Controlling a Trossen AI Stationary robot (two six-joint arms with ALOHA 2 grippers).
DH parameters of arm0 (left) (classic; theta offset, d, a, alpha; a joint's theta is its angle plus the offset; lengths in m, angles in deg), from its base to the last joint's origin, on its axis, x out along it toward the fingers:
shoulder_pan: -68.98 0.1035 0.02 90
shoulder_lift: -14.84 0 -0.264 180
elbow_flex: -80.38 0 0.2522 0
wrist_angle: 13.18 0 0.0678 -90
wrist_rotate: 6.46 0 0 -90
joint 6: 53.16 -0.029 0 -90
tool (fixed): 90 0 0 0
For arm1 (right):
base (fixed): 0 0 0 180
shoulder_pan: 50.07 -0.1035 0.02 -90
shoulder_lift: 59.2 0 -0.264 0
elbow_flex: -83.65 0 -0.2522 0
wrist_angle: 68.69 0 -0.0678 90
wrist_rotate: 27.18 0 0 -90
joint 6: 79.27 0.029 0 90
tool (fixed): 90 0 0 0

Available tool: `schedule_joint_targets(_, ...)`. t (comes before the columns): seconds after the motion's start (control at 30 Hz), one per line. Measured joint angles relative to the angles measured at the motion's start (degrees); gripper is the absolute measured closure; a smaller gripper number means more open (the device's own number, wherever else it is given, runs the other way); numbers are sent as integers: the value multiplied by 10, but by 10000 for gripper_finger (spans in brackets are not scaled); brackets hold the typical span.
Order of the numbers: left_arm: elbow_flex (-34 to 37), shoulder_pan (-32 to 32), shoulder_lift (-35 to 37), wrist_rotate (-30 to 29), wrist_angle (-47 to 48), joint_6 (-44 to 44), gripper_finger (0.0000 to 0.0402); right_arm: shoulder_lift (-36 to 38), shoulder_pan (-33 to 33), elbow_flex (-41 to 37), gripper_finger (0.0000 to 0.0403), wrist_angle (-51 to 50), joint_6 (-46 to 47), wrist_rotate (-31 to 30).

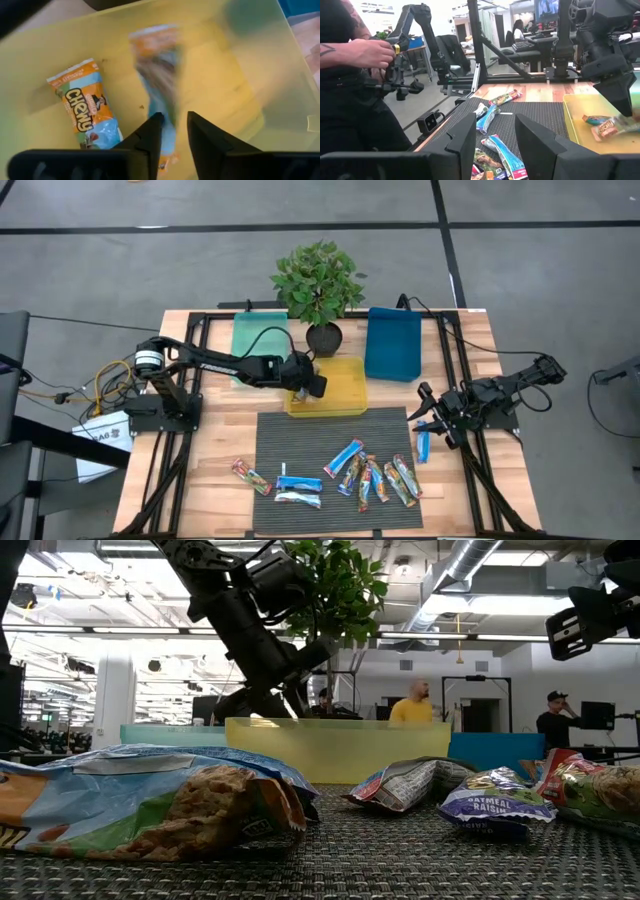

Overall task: Pick and place Granola Bars by type
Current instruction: Put the orange granola bar into the yellow bin, then put the red granola bar into the green bin

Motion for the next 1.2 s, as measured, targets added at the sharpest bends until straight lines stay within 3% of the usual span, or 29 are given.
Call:
schedule_joint_targets(0.3, 0, 0, 0, 0, -22, -12, 267, 0, 0, 0, 273, 0, 0, 0)
schedule_joint_targets(0.67, 0, -21, 78, -9, -75, -164, 264, 0, 0, 0, 273, 0, 0, 0)
schedule_joint_targets(1.2, 0, -194, 232, -15, -54, -421, 264, 0, 0, 0, 273, 0, 0, 0)
